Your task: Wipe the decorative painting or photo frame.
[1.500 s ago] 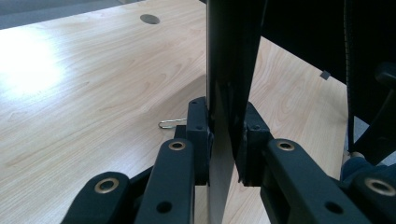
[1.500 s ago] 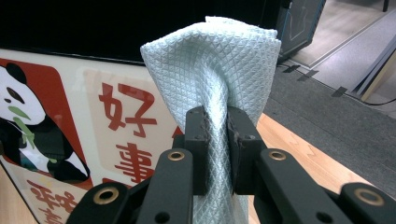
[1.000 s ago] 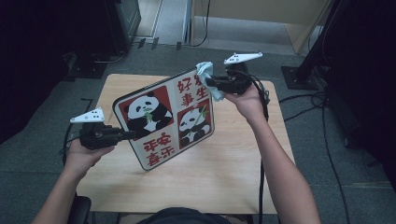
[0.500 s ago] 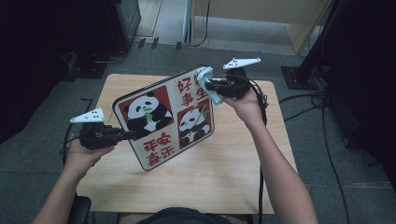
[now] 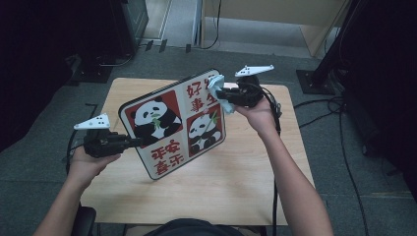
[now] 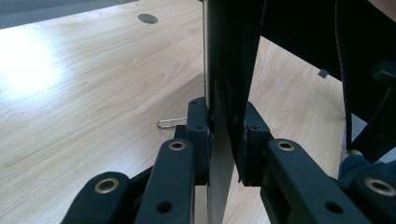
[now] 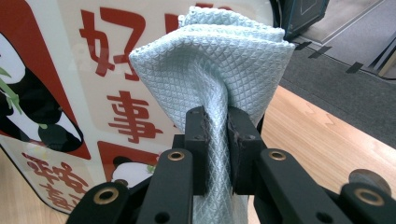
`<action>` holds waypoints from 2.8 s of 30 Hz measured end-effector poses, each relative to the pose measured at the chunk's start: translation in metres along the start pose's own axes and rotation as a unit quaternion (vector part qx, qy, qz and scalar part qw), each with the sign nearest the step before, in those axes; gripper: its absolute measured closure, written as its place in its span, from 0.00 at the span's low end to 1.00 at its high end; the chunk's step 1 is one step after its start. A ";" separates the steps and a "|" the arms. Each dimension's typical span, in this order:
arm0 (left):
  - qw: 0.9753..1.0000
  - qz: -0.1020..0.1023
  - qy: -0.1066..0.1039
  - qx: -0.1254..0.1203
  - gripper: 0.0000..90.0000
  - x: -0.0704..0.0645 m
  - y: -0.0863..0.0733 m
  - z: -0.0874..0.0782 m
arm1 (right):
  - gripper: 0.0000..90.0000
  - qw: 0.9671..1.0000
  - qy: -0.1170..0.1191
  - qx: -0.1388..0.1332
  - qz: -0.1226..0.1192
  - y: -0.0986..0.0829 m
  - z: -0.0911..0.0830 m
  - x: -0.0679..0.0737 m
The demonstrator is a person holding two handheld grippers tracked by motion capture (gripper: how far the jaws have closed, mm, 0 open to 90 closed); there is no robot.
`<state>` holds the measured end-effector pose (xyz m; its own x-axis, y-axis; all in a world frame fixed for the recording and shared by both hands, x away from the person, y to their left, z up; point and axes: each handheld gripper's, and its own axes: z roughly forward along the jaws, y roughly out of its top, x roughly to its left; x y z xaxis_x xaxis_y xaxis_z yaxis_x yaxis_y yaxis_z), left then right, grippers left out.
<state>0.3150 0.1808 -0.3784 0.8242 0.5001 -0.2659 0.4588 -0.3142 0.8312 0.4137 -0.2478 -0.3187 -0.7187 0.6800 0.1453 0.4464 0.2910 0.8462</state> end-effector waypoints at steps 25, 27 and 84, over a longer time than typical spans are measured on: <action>1.000 0.001 -0.001 0.001 0.87 -0.001 0.000 0.000 | 0.90 1.000 0.008 0.015 0.022 -0.033 0.009 -0.002; 1.000 0.001 0.000 0.001 0.87 -0.001 0.000 0.000 | 0.90 1.000 0.008 0.016 0.023 -0.037 0.010 -0.002; 1.000 0.004 -0.003 0.001 0.87 -0.001 0.000 0.000 | 0.90 0.996 0.021 0.057 0.062 -0.144 0.049 -0.001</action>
<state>0.3142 0.1802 -0.3784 0.8296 0.4926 -0.2629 0.4534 -0.3197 0.8320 0.3762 -0.2576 -0.4660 -0.6748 0.6875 0.2682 0.5892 0.2831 0.7568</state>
